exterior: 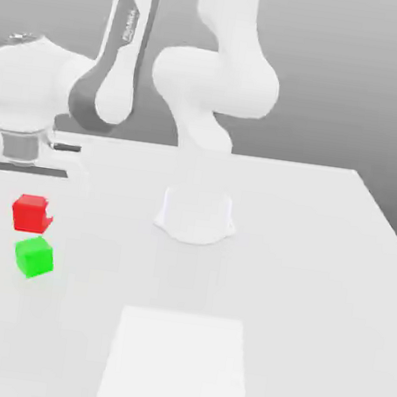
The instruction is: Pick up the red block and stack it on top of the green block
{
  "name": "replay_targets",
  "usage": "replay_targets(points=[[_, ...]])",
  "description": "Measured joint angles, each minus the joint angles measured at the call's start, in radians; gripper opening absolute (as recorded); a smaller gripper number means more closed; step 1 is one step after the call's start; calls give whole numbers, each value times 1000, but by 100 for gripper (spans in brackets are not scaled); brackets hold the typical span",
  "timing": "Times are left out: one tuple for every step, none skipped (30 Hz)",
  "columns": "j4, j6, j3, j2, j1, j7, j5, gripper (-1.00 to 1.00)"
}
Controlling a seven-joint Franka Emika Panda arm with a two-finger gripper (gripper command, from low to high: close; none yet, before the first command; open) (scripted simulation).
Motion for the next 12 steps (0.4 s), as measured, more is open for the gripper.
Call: replay_targets(points=[[0,11,-1,14,7,-15,21,-100],[1,22,-2,28,15,-30,43,-100],[1,33,-2,42,22,-45,65,-100],[2,44,-1,55,27,-60,87,-100],[2,54,1,69,30,-76,109,-100],[3,65,2,82,35,-90,130,-100],[3,75,5,95,37,-106,152,-100],[4,85,9,107,38,-122,174,-100],[5,94,14,119,38,-136,194,-100],[6,104,20,131,36,-151,214,-100],[7,114,27,142,33,-164,232,-100],[8,123,35,153,29,-177,249,-100]])
